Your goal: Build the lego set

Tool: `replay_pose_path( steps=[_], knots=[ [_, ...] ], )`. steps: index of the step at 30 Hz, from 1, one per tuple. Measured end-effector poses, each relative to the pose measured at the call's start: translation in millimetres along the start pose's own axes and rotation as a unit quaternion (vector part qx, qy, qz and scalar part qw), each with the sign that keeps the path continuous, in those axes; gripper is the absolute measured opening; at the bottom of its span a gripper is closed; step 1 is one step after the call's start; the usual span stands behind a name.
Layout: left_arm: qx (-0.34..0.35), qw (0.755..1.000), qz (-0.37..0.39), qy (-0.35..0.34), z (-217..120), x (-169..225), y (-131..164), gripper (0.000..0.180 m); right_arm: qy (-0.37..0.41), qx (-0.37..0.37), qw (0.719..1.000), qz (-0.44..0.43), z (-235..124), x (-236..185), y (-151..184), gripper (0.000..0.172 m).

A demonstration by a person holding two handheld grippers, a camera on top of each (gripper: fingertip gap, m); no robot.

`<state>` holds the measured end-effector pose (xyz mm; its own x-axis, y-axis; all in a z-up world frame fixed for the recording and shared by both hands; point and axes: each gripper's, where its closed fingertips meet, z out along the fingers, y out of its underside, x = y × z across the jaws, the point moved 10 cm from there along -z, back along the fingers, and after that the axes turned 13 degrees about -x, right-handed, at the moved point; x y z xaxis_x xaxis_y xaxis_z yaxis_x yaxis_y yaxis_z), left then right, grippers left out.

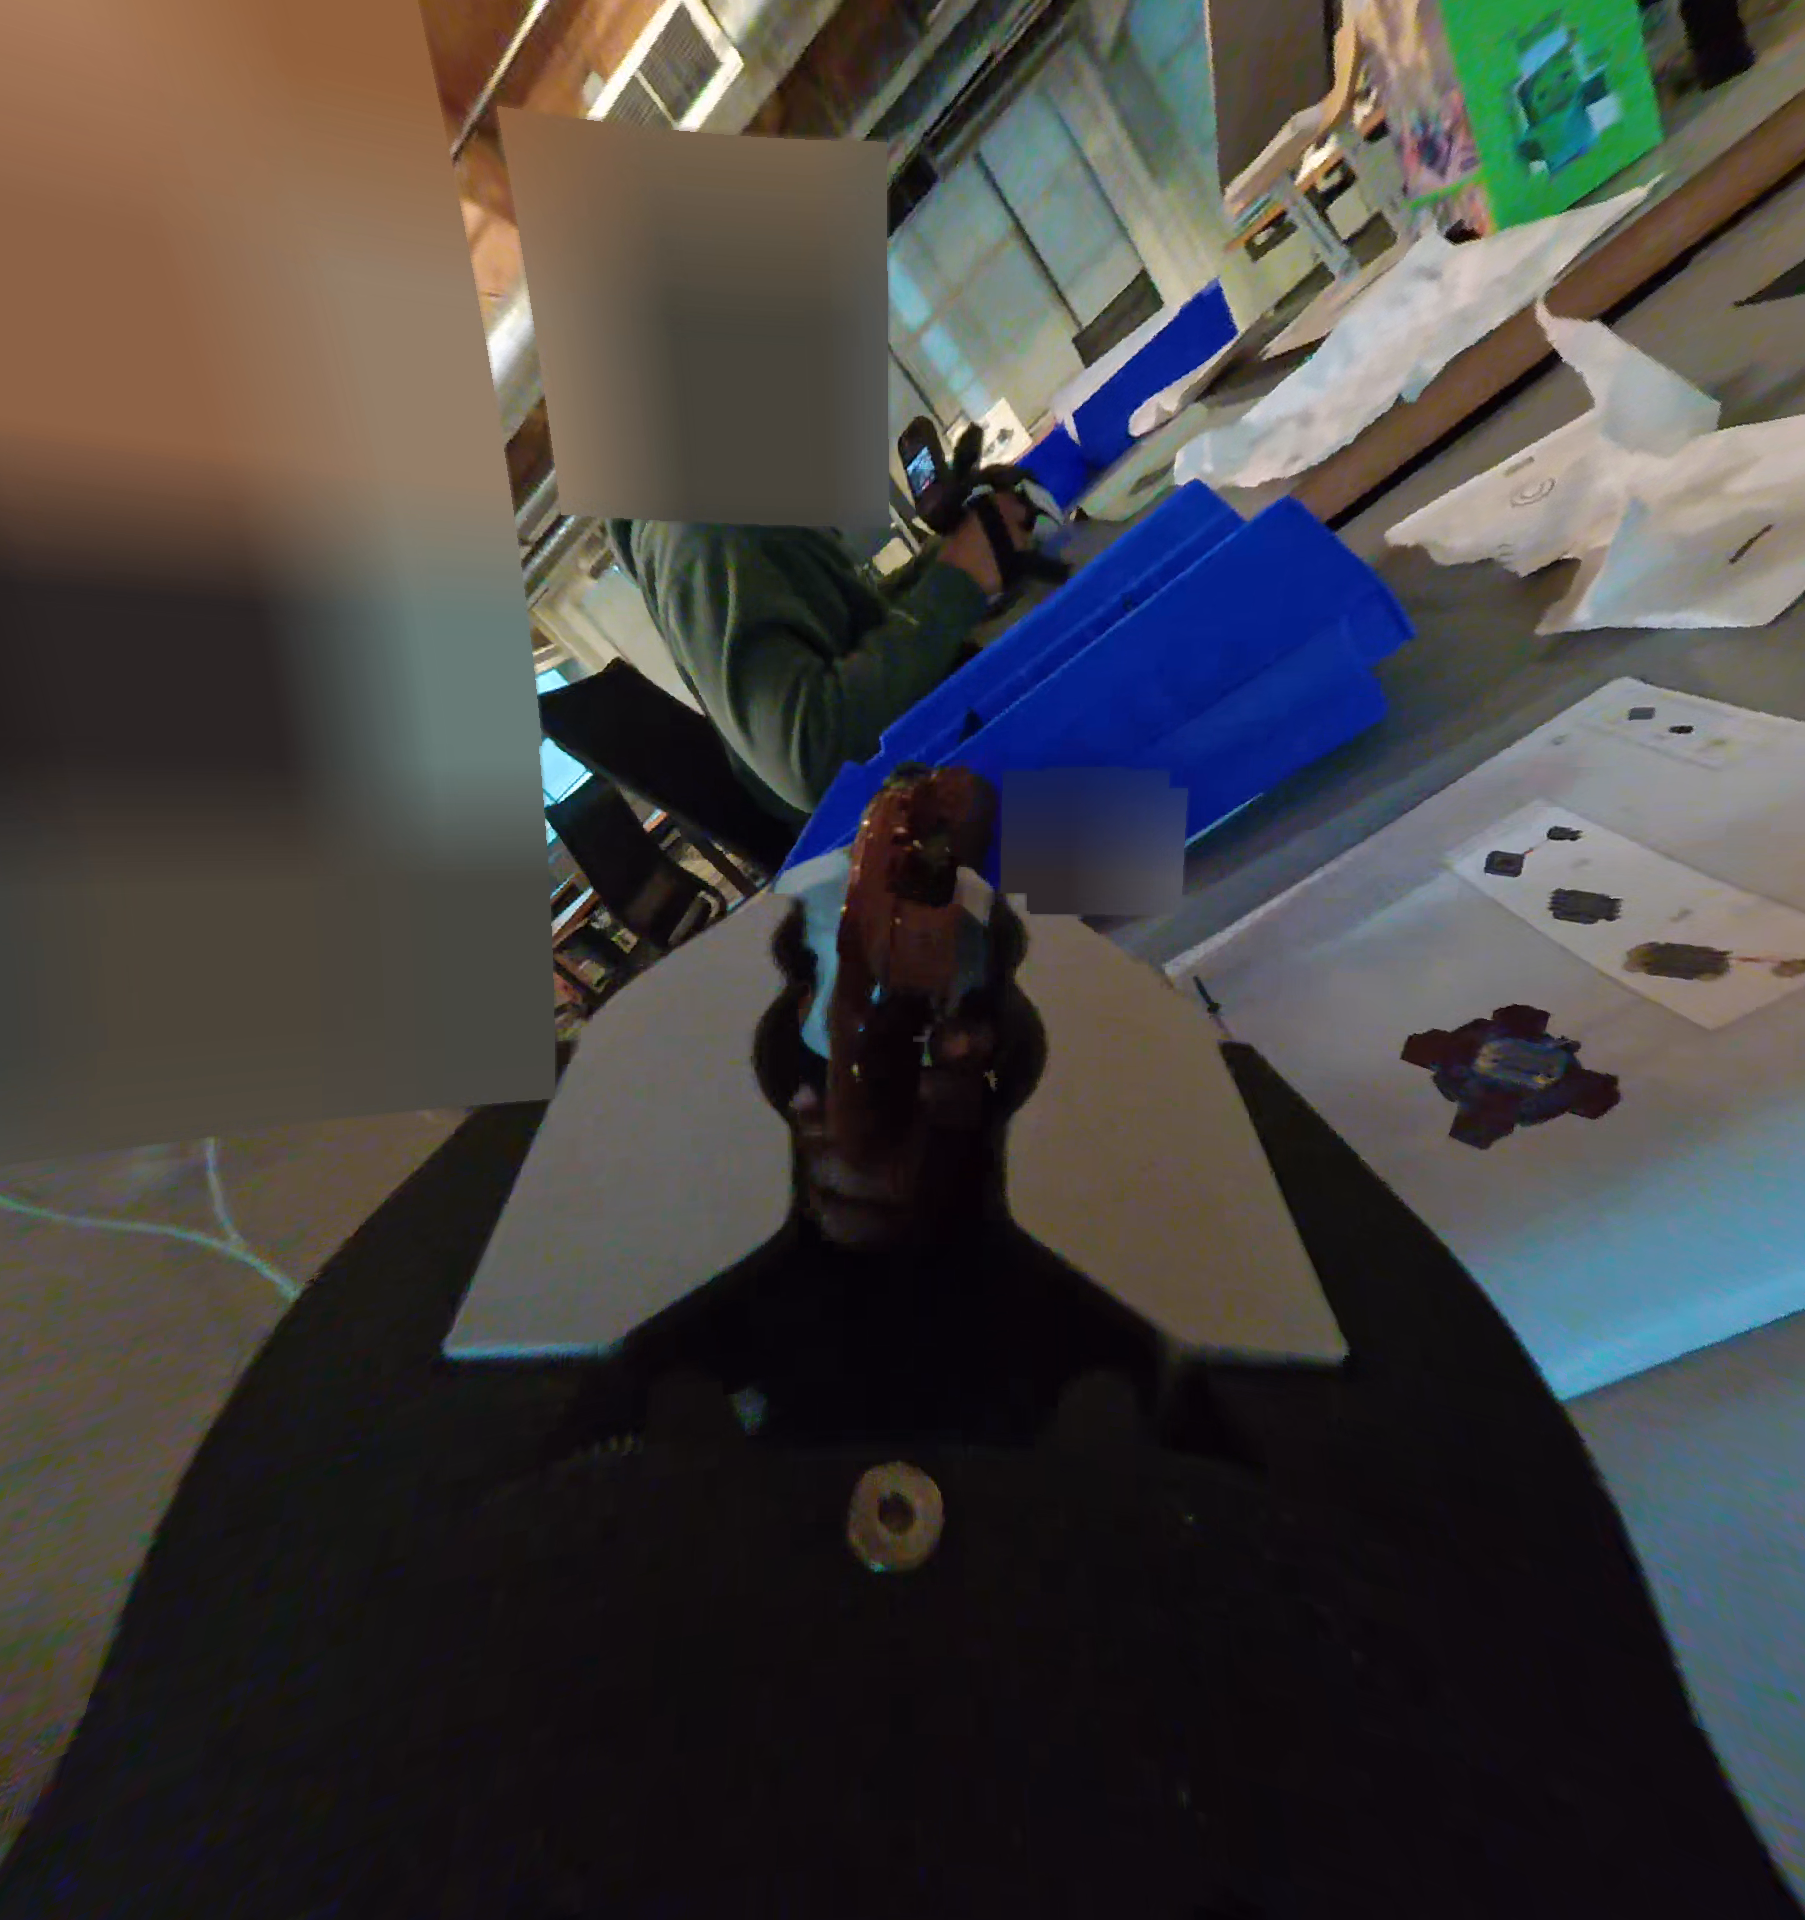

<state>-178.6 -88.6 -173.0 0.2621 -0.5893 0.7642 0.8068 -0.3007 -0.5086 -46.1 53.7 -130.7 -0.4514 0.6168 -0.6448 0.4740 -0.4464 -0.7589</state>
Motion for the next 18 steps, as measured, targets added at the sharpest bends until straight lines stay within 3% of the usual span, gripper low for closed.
replay_pose_path(
  steps=[1, 6, 9, 12, 18],
  knots=[
    [-0.009, 1.0, 0.015, -0.005, 1.6, 2.1, 0.9, 0.018, -0.005, 0.001, 1.0, -0.009, -0.4, -1.9, 0.8, 0.019],
    [-0.089, 0.99, 0.111, -0.018, 4.4, 18.1, 3.7, 0.018, -0.005, 0.005, 0.998, -0.067, -8.4, -18.7, 18.1, 0.018],
    [-0.161, 0.976, 0.144, -0.029, 9.2, 24.9, 4.2, 0.041, -0.007, -0.014, 0.998, -0.061, -12.2, -24.1, 35.7, 0.018],
    [-0.263, 0.95, 0.166, -0.021, 20.7, 28.4, 11.7, 0.028, -0.025, -0.001, 0.999, -0.045, -15.7, -27.0, 46.7, 0.018],
    [-0.259, 0.952, 0.16, -0.033, 29.9, 24.4, 21.9, 0.02, -0.002, -0.002, 0.998, -0.056, -27.4, -30.4, 50.5, 0.018]
  ],
)
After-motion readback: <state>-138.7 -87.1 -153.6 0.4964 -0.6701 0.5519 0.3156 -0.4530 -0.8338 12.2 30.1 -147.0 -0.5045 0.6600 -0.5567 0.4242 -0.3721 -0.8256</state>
